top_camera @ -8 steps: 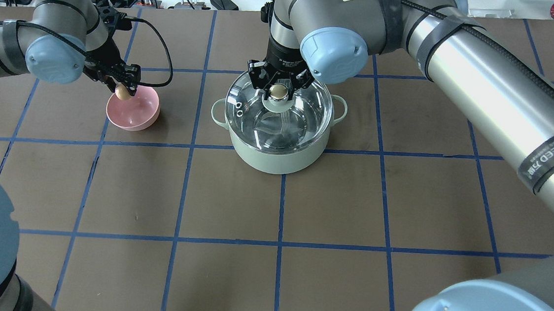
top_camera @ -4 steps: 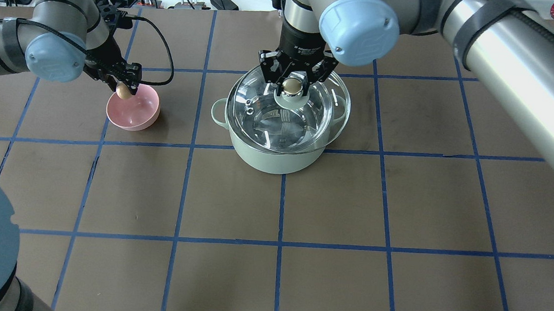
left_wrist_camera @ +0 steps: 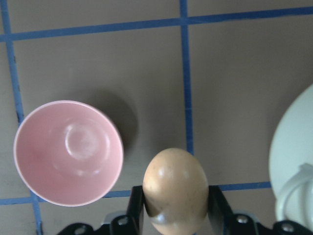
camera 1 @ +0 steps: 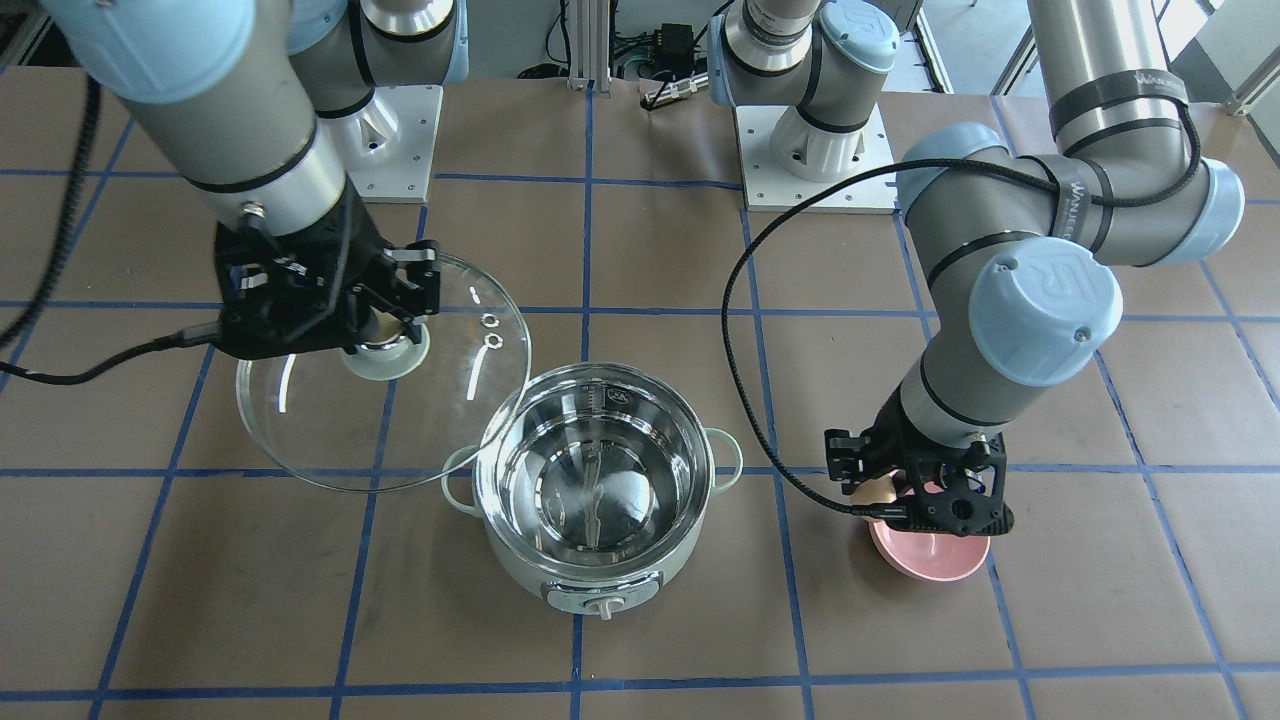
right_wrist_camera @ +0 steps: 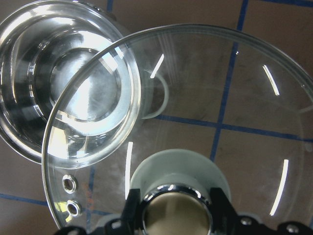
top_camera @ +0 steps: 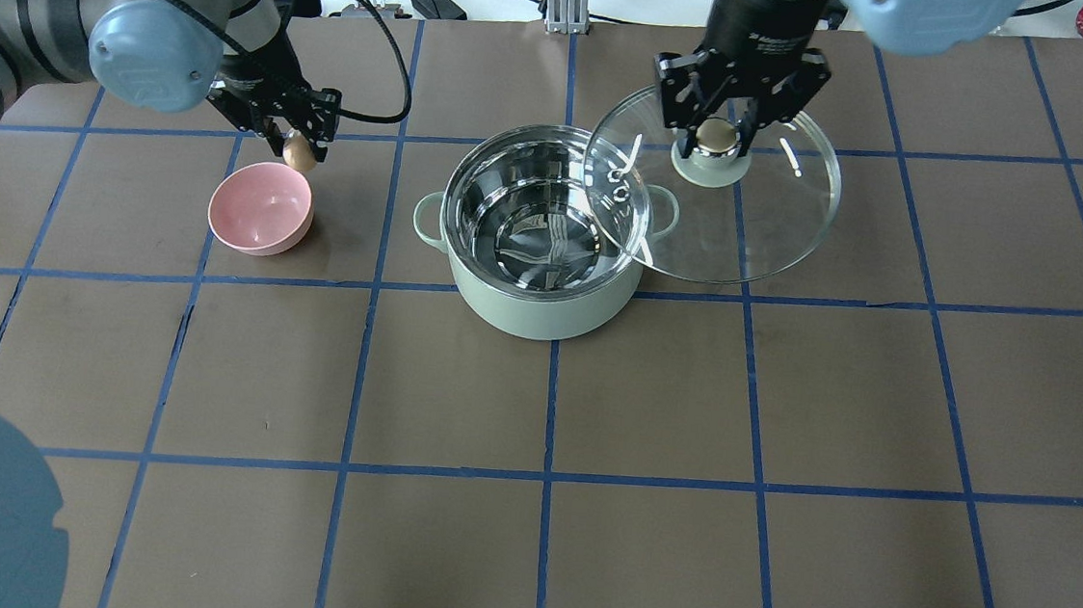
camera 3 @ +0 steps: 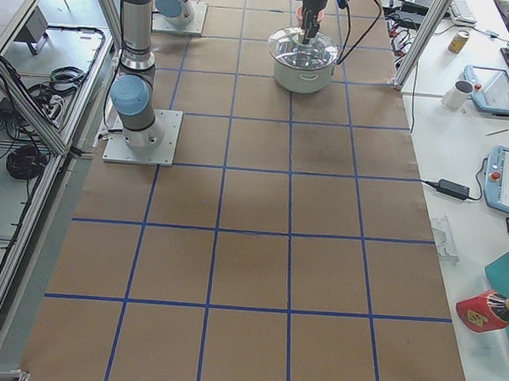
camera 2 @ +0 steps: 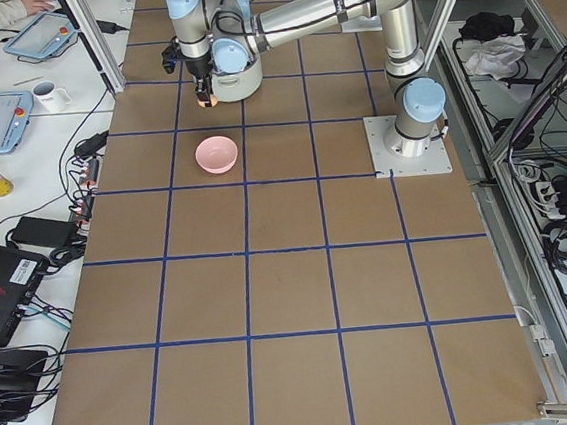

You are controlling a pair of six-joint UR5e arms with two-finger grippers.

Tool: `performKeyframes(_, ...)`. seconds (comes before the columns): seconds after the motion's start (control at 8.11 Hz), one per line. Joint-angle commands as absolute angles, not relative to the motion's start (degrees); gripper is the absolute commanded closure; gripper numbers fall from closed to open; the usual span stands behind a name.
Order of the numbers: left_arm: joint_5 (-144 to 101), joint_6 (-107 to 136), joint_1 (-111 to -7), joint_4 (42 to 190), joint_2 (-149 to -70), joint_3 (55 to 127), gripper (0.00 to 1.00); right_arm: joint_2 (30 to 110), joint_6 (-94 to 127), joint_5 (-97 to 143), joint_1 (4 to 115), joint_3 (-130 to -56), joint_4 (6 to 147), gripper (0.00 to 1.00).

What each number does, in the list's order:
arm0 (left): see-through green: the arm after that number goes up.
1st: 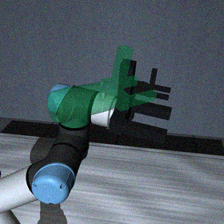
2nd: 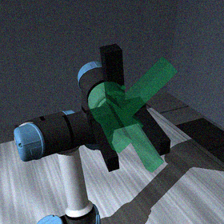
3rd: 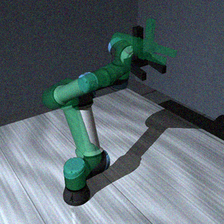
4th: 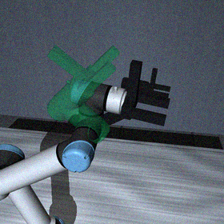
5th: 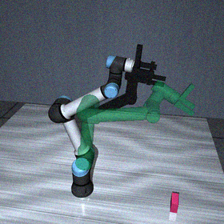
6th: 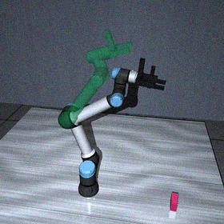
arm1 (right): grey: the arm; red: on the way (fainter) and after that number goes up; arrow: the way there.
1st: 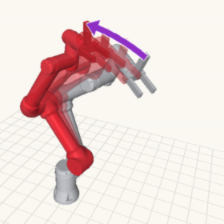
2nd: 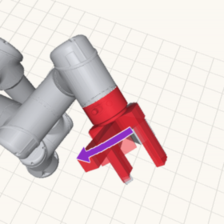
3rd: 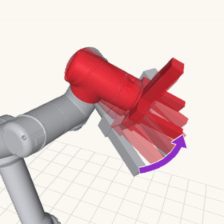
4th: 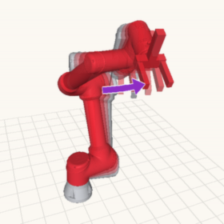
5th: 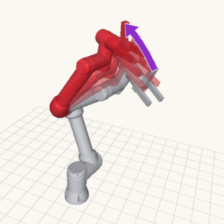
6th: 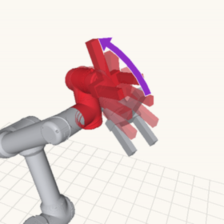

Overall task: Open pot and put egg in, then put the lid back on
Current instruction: 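Set the lid beside the pot while the left gripper carries the egg over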

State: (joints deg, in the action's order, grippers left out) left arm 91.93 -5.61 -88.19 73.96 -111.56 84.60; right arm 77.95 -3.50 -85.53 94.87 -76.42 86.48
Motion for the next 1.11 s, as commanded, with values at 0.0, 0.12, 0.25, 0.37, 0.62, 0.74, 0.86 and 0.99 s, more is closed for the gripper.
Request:
performKeyframes(0.0, 88.25, 1.92, -98.05, 75.85, -111.62, 82.62, 1.00, 81.29, -12.88, -85.96, 84.76, -76.55, 83.76, 1.00)
performKeyframes(0.12, 85.98, 3.24, -101.48, 75.68, -111.53, 82.18, 1.00, 81.73, -14.05, -87.61, 82.64, -76.64, 83.67, 1.00)
performKeyframes(0.25, 86.04, 8.39, -105.34, 74.89, -111.97, 82.26, 1.00, 81.83, -14.06, -89.11, 82.27, -76.90, 83.76, 1.00)
performKeyframes(0.37, 86.13, 9.83, -107.03, 72.62, -112.93, 82.44, 1.00, 82.26, -14.06, -89.21, 82.27, -77.34, 83.85, 1.00)
performKeyframes(0.62, 85.87, 13.77, -107.49, 72.34, -114.78, 82.79, 1.00, 82.35, -14.41, -89.30, 82.18, -78.22, 83.67, 1.00)
performKeyframes(0.74, 85.78, 13.97, -107.58, 69.20, -116.35, 82.79, 1.00, 82.53, -14.50, -89.12, 82.09, -78.40, 83.67, 1.00)
performKeyframes(0.86, 85.78, 13.89, -107.58, 67.52, -118.11, 82.62, 1.00, 82.53, -14.41, -87.90, 82.18, -78.49, 83.67, 1.00)
performKeyframes(0.99, 85.78, 14.84, -107.67, 66.11, -120.30, 82.53, 1.00, 82.53, -14.41, -87.46, 82.09, -78.83, 83.76, 1.00)
